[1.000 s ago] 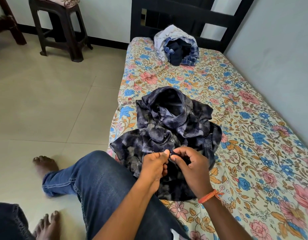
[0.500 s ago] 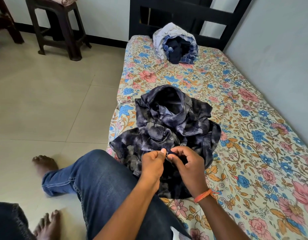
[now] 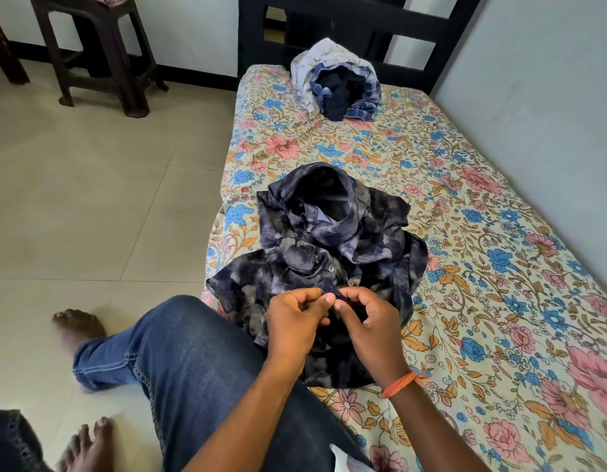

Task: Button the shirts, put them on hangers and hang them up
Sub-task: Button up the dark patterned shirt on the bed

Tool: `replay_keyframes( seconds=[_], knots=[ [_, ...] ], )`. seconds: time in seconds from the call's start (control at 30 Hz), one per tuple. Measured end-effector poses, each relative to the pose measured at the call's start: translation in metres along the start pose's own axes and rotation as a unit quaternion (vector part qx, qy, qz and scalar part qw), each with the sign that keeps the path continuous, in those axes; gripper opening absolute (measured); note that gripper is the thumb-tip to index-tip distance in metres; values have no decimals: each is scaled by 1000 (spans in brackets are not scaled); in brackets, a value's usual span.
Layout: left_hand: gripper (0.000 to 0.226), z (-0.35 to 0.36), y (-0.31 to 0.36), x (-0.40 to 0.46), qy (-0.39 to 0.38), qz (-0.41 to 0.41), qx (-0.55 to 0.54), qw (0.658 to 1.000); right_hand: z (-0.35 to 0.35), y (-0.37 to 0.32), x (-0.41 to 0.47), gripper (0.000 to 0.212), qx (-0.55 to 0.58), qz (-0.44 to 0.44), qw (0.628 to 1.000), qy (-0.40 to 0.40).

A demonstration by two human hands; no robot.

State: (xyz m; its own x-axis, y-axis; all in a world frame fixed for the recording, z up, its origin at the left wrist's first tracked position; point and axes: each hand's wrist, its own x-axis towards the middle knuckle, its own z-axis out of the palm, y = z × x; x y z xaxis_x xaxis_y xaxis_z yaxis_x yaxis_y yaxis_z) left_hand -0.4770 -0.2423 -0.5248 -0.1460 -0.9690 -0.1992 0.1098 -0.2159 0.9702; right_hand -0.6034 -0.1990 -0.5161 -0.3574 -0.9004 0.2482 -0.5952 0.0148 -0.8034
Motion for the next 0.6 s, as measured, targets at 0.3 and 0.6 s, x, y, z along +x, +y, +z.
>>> replay_keyframes(
  seconds=[0.3, 0.6],
  knots=[
    [20, -2, 10, 3, -102, 40, 108, 988, -13, 6, 3, 14, 2, -15, 1000, -15],
    [27, -6, 7, 9, -158, 29, 126, 979, -14, 8, 0, 15, 37, -5, 999, -37]
  ],
)
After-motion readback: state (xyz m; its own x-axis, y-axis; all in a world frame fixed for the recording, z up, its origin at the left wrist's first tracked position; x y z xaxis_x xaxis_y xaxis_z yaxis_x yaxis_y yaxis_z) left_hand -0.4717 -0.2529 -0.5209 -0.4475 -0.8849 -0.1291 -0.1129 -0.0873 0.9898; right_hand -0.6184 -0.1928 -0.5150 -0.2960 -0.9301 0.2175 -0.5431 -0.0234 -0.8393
